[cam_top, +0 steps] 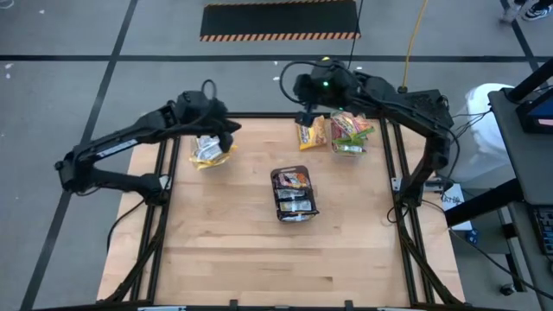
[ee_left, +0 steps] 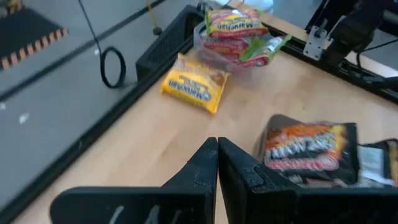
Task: Sort Maruchan noodles
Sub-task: Put the yellow noodle pack into the left transparent bin
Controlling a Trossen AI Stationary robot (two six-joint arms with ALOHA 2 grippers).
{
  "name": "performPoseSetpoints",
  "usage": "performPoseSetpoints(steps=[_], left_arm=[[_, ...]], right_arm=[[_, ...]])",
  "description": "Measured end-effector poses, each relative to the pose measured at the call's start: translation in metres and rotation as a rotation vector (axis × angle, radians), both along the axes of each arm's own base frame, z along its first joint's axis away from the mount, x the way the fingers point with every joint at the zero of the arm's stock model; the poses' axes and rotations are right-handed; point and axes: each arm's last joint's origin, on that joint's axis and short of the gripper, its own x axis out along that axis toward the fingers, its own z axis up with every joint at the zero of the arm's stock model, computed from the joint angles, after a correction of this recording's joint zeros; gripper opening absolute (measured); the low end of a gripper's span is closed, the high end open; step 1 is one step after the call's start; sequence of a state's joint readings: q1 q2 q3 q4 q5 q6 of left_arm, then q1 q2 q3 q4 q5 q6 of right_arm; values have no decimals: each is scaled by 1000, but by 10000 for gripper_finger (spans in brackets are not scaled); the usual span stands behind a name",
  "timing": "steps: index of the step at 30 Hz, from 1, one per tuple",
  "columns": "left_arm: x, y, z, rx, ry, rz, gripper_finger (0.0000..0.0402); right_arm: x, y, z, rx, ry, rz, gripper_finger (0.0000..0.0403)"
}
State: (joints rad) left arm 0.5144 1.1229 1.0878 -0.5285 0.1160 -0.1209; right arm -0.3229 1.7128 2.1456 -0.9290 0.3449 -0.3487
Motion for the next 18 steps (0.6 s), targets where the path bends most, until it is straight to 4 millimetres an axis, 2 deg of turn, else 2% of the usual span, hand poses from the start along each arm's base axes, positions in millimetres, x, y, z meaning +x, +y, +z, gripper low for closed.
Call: performPoseSetpoints(steps=[5,11,14,18], left_arm=[[31,17,-9,85,-57,-53,17],[65,36,-16,133,-228,-43,17],[78,43,-18,120,-326,-22,17],[87,48,-26,95,-349,-36,15]], right_arm=[[-17,5,3,5,68,-19,45],[-31,4,-2,16,192,-15,45],[-39,4,-4,19,267,-3,45],[-45,5,-6,24,334,20,39]])
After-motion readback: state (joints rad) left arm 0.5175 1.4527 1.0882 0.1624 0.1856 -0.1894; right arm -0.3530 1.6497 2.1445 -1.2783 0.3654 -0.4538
